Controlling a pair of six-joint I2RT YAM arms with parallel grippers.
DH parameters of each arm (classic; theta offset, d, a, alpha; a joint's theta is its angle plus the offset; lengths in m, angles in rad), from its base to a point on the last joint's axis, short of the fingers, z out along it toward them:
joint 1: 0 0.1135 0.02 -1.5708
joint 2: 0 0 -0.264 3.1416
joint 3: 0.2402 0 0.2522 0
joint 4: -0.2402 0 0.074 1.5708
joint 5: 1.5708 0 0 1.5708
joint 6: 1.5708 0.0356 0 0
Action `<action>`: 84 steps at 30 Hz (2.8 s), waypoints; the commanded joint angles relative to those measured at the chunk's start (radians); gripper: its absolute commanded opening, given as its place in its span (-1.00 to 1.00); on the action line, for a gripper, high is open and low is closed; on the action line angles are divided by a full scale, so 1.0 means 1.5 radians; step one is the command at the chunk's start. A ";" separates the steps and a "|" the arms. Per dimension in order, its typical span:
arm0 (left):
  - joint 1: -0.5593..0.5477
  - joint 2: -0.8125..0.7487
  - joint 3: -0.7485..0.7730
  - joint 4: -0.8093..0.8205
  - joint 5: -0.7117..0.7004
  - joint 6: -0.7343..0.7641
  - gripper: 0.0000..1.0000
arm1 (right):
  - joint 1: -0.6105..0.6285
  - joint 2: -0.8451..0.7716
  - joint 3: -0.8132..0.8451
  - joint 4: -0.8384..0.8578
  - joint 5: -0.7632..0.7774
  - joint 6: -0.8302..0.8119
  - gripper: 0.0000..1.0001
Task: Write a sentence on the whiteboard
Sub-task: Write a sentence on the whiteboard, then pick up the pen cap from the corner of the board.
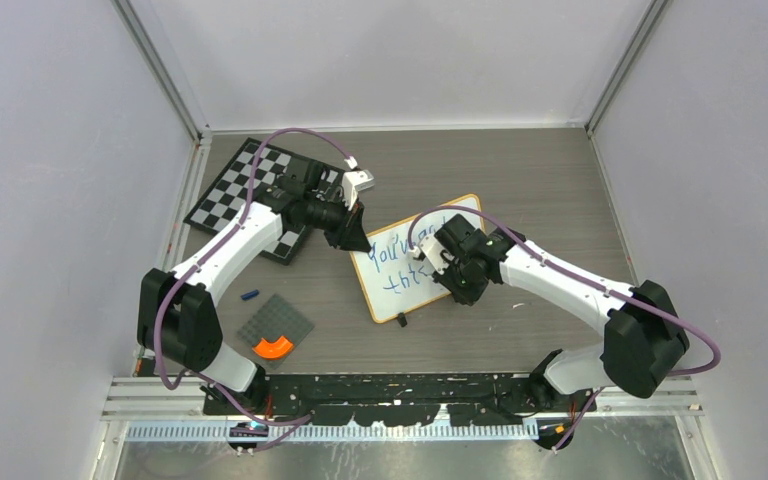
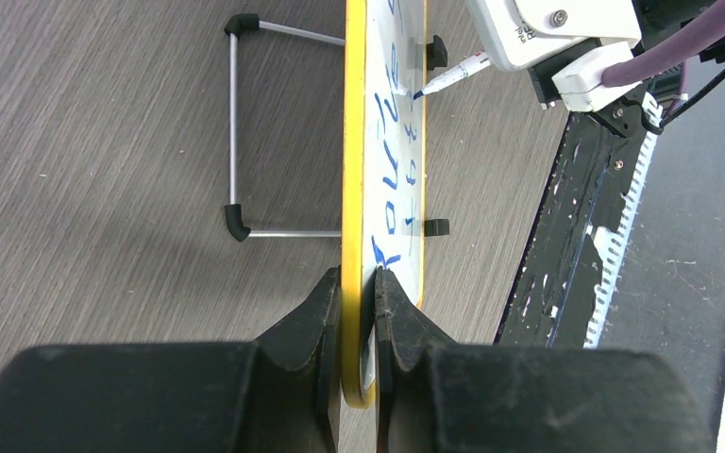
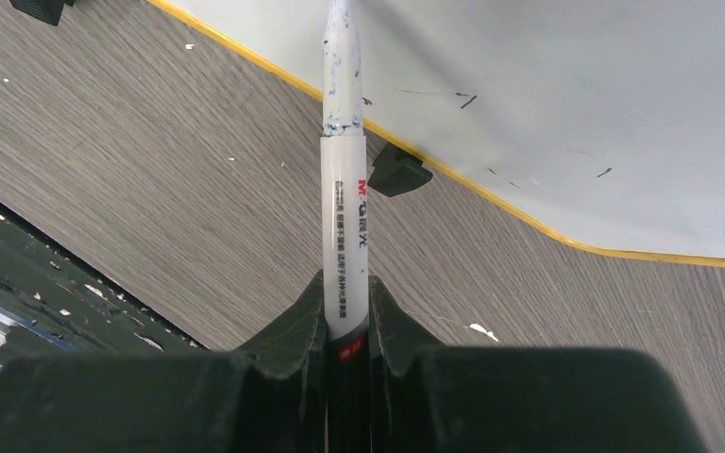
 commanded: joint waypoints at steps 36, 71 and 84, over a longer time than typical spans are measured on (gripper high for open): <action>-0.001 0.005 -0.019 -0.002 -0.069 0.060 -1.00 | -0.044 -0.092 -0.006 -0.025 -0.062 0.007 -0.99; -0.002 0.001 -0.009 -0.008 -0.084 0.033 -0.71 | -0.043 -0.073 0.022 -0.038 -0.096 -0.006 -0.99; 0.037 -0.099 0.077 -0.041 -0.112 -0.042 0.32 | -0.044 -0.133 0.106 -0.088 -0.205 0.014 -1.00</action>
